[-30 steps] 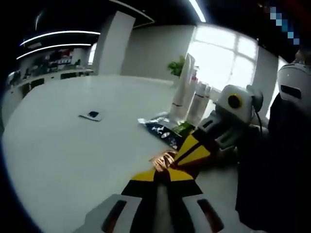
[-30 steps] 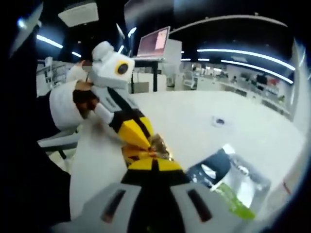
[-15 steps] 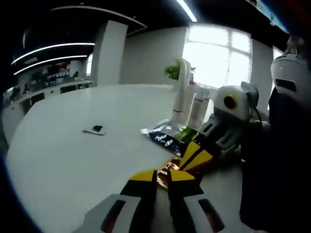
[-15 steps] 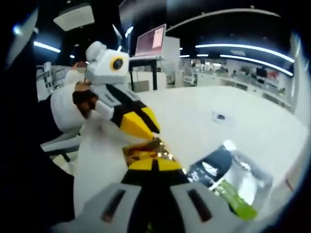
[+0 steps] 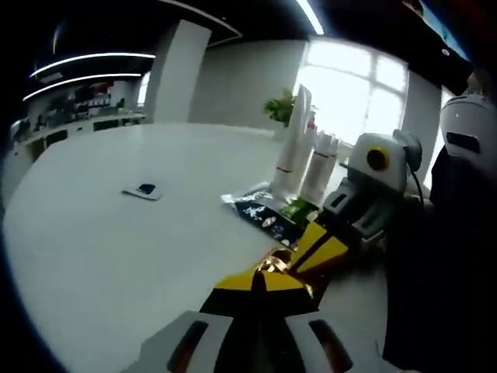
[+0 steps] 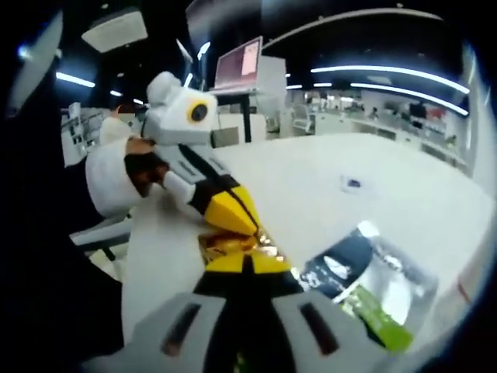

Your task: Arrange the skincare products in the storage area until every visible bottle or jar stands upright without overlapping.

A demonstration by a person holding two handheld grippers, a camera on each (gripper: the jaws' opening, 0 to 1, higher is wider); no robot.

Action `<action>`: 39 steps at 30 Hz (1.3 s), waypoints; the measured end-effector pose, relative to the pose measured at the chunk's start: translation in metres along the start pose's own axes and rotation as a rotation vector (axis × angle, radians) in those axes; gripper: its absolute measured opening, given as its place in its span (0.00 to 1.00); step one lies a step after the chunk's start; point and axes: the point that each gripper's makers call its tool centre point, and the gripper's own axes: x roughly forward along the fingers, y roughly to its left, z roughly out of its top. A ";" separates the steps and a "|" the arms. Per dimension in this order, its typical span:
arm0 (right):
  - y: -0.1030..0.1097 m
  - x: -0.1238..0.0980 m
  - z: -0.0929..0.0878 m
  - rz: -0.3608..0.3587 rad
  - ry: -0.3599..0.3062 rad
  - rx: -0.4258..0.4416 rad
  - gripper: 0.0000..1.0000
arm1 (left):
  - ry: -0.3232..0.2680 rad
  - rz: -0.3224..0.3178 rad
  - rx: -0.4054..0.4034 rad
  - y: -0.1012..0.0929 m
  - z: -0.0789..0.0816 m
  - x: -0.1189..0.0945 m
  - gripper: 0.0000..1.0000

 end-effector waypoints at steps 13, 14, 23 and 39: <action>-0.014 0.000 0.021 0.011 -0.020 0.060 0.01 | -0.036 -0.026 -0.028 0.010 0.020 -0.002 0.03; -0.017 0.001 0.025 0.005 -0.025 0.058 0.01 | -0.042 -0.014 -0.028 0.013 0.022 -0.002 0.03; -0.045 0.011 0.033 -0.067 0.009 0.033 0.06 | -0.039 0.017 -0.029 0.027 0.025 -0.004 0.06; -0.113 0.033 0.044 -0.237 0.040 0.136 0.24 | -0.099 0.197 -0.081 0.094 0.058 0.006 0.36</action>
